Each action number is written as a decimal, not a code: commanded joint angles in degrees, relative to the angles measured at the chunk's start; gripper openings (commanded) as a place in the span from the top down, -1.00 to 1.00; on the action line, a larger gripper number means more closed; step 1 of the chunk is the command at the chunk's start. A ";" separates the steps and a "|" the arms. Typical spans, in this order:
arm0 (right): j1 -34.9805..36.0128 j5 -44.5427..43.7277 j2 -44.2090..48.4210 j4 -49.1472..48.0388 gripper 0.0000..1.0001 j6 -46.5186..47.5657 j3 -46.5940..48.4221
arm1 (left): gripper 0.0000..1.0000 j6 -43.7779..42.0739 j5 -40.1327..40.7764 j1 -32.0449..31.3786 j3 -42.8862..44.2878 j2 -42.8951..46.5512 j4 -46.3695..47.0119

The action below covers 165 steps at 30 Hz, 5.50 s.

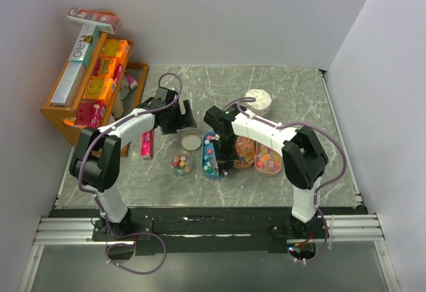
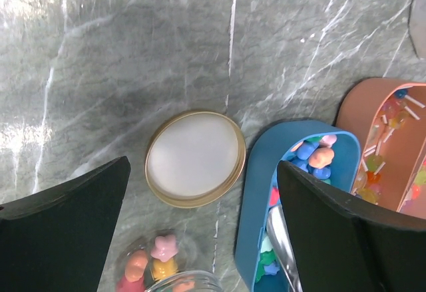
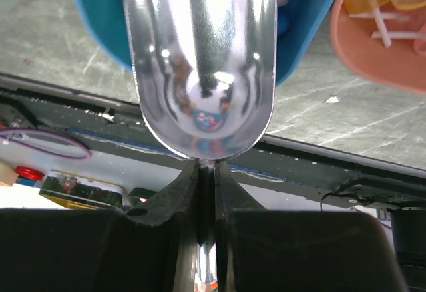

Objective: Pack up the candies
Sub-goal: Scoop the fake candies from the storage box, then place the fake candies in the packing bottle.

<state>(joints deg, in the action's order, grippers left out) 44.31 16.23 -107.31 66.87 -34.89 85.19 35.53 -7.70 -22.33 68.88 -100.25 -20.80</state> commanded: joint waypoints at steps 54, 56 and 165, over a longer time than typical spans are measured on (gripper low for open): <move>-1.69 -22.29 -4.14 -15.28 1.00 7.56 -4.06 | -0.95 1.12 1.46 -0.17 2.05 -1.27 -3.28; -1.34 -22.55 -3.96 -15.80 1.00 7.74 -4.50 | -0.95 1.12 1.46 -0.17 1.96 -1.27 -3.20; 10.00 18.05 -8.18 19.00 1.00 14.24 15.97 | -0.93 1.91 -3.28 5.54 2.40 -0.65 -5.31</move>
<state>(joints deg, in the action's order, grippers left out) 55.70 30.76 -118.10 76.31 -20.71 100.38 37.12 -10.33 -16.95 69.67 -101.16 -26.92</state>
